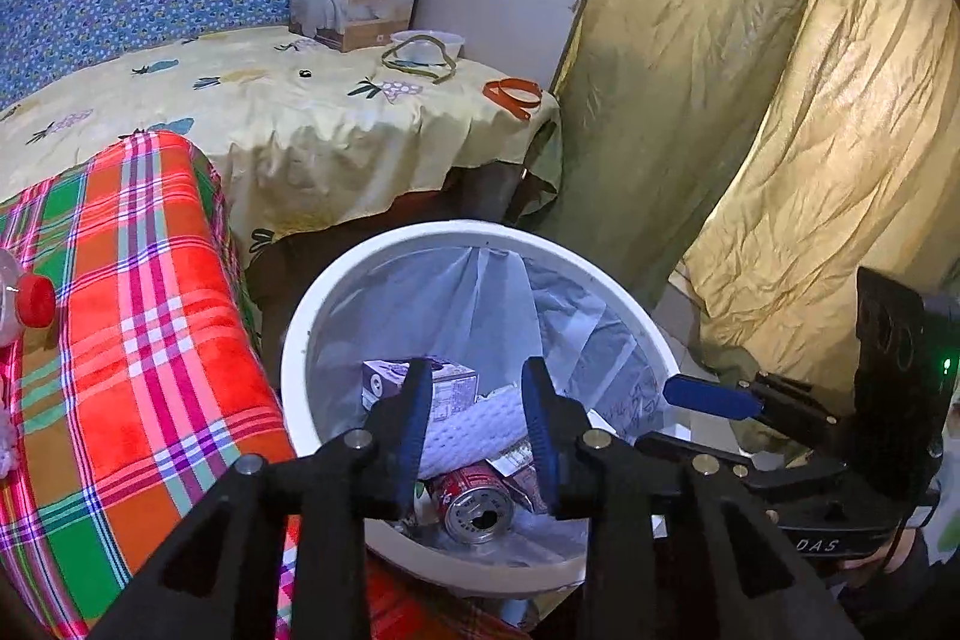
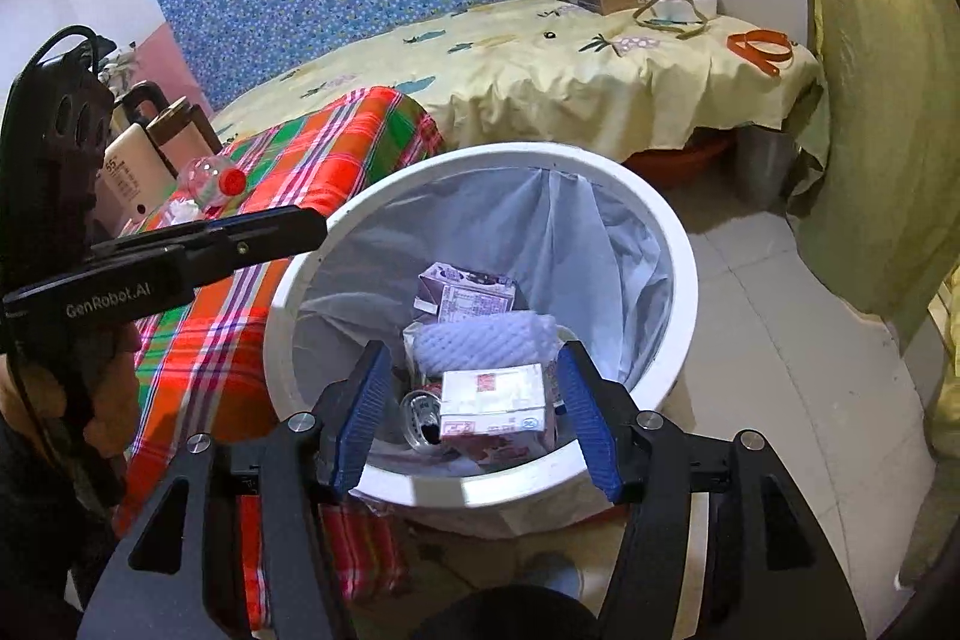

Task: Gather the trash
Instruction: 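Open both tools to drop wrapper and milk carton into the bin, then move both tools back over the table toward foam sleeve and bottle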

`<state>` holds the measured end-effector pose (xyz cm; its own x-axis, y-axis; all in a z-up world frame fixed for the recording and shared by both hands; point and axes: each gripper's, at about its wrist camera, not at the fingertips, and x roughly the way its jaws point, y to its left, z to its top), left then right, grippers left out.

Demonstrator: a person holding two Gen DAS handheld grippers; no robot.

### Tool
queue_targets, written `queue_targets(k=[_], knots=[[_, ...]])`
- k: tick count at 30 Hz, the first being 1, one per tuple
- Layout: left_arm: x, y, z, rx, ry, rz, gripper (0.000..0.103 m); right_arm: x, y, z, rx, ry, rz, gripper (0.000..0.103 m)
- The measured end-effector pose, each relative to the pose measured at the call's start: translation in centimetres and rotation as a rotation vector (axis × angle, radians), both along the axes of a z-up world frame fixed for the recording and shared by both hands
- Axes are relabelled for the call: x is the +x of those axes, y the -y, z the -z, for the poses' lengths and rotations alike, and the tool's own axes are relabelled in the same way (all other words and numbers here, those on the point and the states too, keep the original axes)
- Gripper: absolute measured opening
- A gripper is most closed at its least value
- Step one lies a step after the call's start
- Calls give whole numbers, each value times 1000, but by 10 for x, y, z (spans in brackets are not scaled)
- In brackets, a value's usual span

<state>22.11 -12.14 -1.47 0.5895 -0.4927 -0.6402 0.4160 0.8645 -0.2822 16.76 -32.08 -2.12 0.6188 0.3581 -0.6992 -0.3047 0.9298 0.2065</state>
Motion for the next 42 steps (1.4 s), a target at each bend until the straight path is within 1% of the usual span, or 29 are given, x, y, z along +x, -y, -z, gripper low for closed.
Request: queue_targets(k=[8,16,22,33,42], knots=[[-12,-18,-10,-2,28,-45,33,-6,0,-9,14,32,13,60],[-34,-32,-14,1,41,-84,33,-19,-10,-17,31,41,-10,60],[-54,-44,-17,3,46,-112,32,-30,-20,-27,38,67,-23,60],[-85,-67,-19,4,58,-186,33,-47,-45,-35,43,102,-89,60],[-109,-83,-13,5,48,-241,33,-60,-61,-33,70,98,-146,60]])
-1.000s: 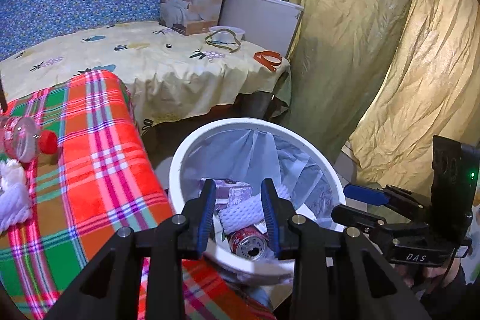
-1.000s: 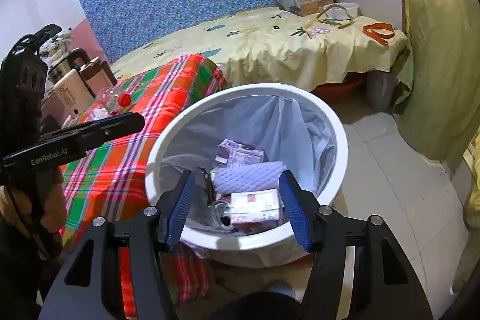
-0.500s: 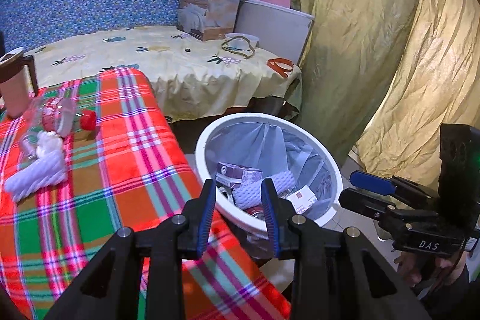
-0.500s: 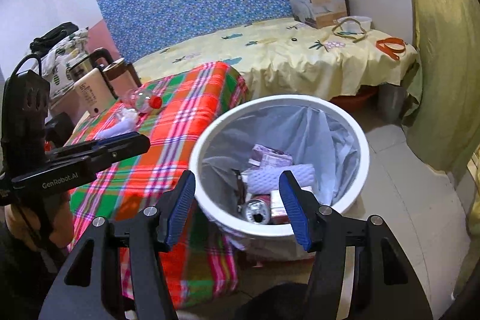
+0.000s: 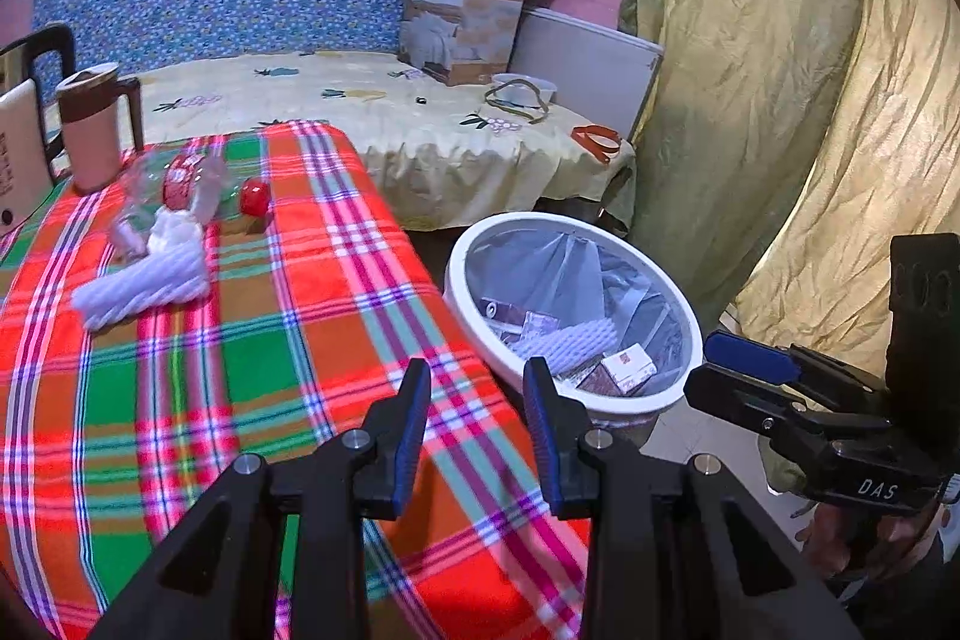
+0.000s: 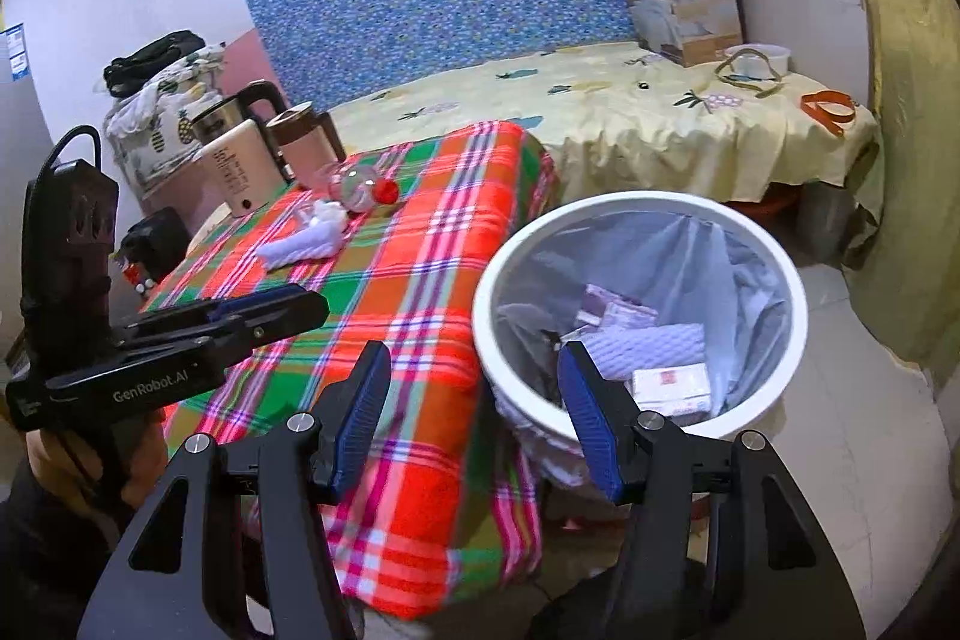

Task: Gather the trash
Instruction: 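Move both tools back over the table toward foam sleeve and bottle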

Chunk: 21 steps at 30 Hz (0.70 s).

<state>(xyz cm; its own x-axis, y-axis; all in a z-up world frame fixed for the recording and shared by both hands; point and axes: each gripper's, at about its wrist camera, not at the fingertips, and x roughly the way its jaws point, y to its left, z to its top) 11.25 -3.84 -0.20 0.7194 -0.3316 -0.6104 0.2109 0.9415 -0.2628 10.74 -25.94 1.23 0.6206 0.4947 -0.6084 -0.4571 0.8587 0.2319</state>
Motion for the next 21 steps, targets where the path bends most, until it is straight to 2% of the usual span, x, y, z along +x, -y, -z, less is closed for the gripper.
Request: queue_targets(k=[10,21], knots=[[-32,-17,5,1,-10,-58,33,-16,-17,2,-44,14,-35,60],[-72,-27,2,23,10,-117,33,-39,-26,-2,-7,33,-80,60]])
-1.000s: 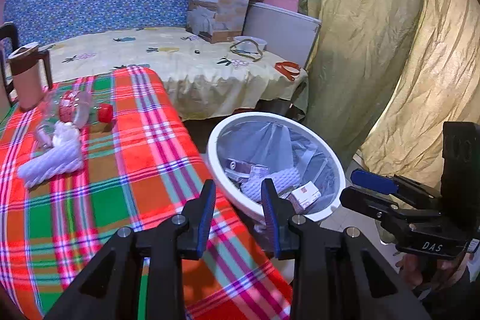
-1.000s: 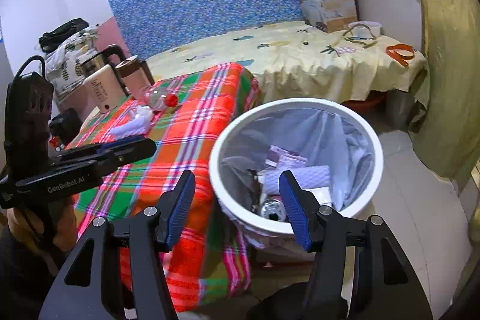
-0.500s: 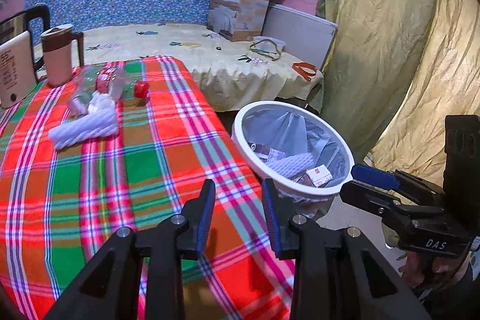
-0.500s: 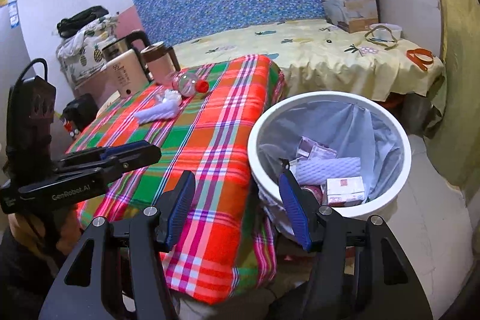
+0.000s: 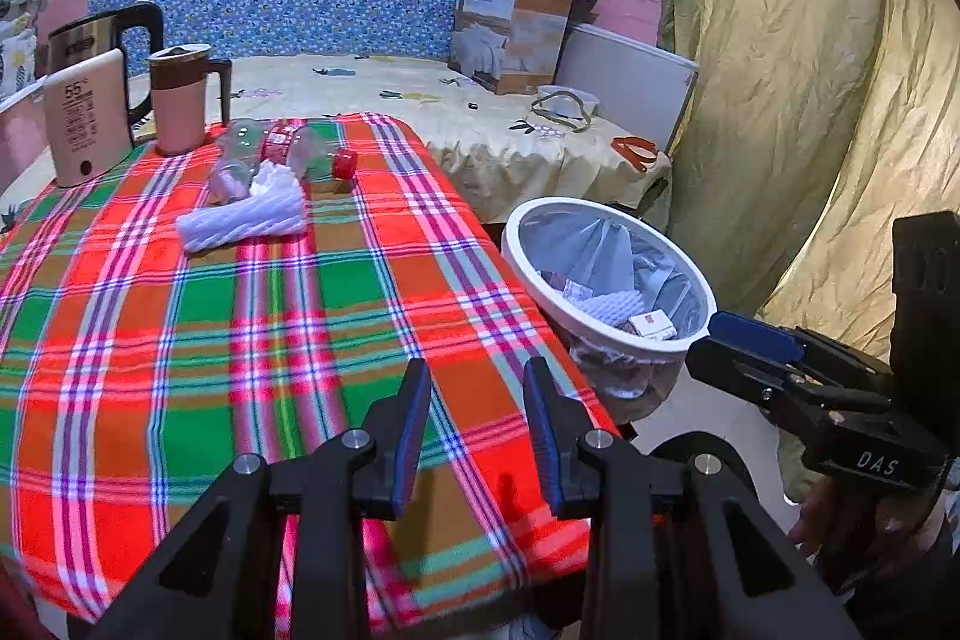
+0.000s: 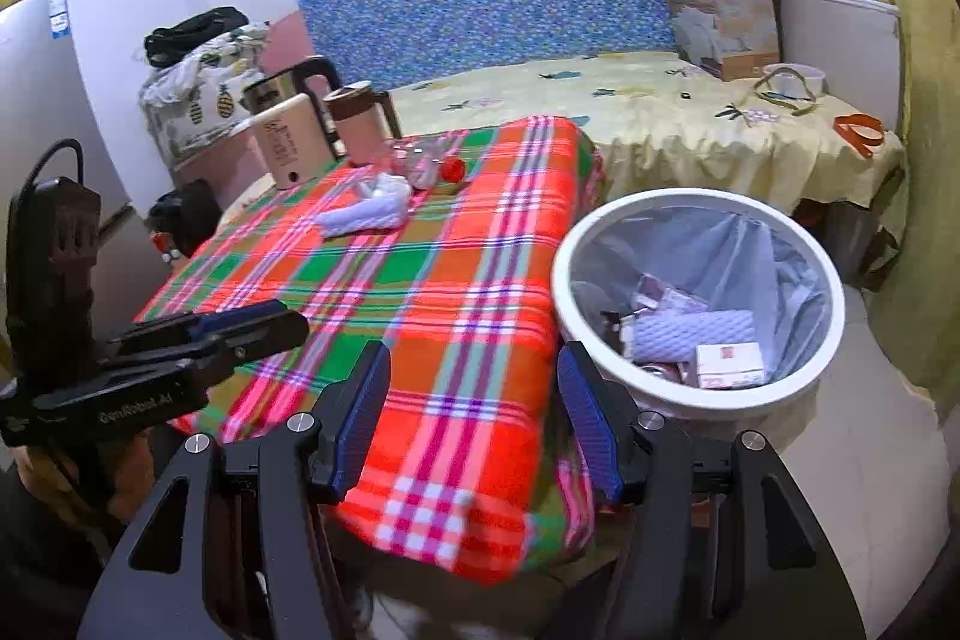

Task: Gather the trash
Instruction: 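Move both tools back over the table toward foam sleeve and bottle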

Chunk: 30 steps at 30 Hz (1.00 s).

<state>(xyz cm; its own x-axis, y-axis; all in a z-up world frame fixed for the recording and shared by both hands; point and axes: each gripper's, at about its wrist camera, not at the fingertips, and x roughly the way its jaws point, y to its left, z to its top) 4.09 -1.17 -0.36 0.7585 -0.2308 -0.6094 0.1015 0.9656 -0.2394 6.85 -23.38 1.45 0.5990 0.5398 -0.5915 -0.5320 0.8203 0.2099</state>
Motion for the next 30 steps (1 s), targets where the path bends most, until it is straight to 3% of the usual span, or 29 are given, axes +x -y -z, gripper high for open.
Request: queue_targets(k=[13,16,19,30], knots=[[-14,-29,-6,67,23,-135,42,-3,-28,-2,-30,21,-82,60],[-11,-42,-6,78,27,-177,44,-2,-39,-4,-63,61,-108,60],[-3,-56,-5,86,20,-200,45,1,-51,-8,-91,103,-140,60],[37,-89,-11,145,22,-215,46,47,-79,-16,-112,66,-163,60]])
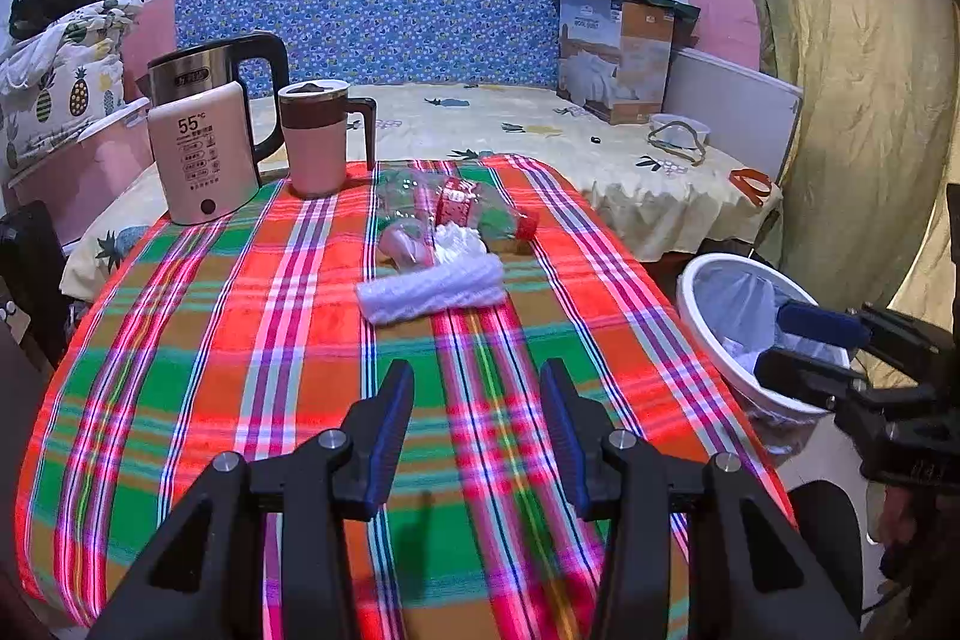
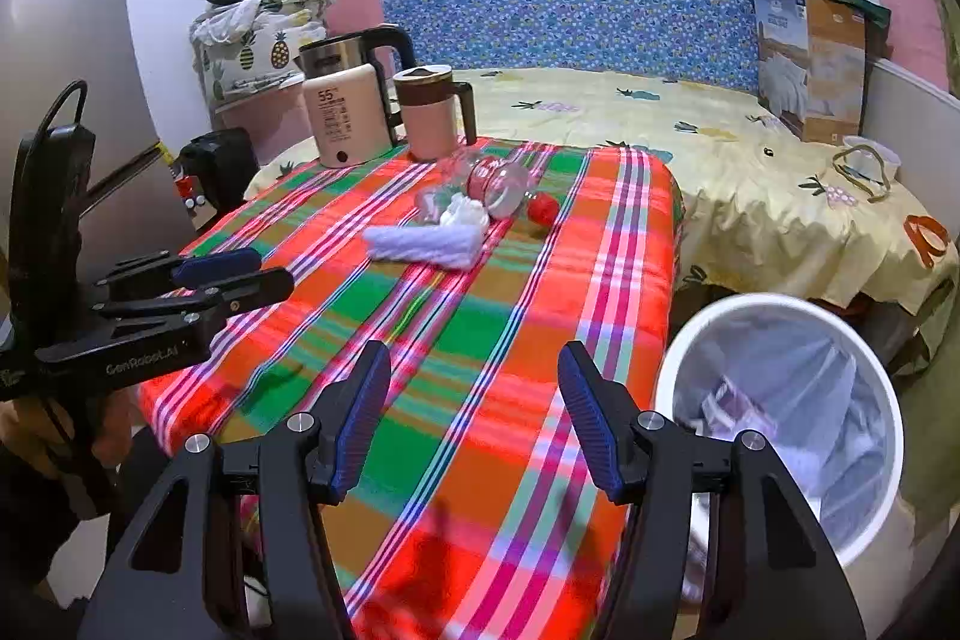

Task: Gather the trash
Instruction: 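Move both tools back over the table toward foam sleeve and bottle, then grasp white foam sleeve with left tool while right tool grasps Coca-Cola bottle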

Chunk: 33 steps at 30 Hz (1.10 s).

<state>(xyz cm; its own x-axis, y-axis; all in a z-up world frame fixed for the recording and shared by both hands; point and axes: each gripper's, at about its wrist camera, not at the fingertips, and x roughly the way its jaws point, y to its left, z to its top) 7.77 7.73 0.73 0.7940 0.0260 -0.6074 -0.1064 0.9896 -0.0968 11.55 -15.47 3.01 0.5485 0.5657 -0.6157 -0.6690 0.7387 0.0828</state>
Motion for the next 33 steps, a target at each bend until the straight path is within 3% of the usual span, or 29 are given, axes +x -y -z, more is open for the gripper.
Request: queue_targets(k=[14,25,33], knots=[[67,-25,9,29,-45,50,46,60,-24,-5,-10,-12,-16,60],[127,-46,28,41,-71,144,55,126,-54,17,-60,-40,-55,60],[139,-49,49,41,-121,252,59,161,-78,37,-111,-69,-121,60]])
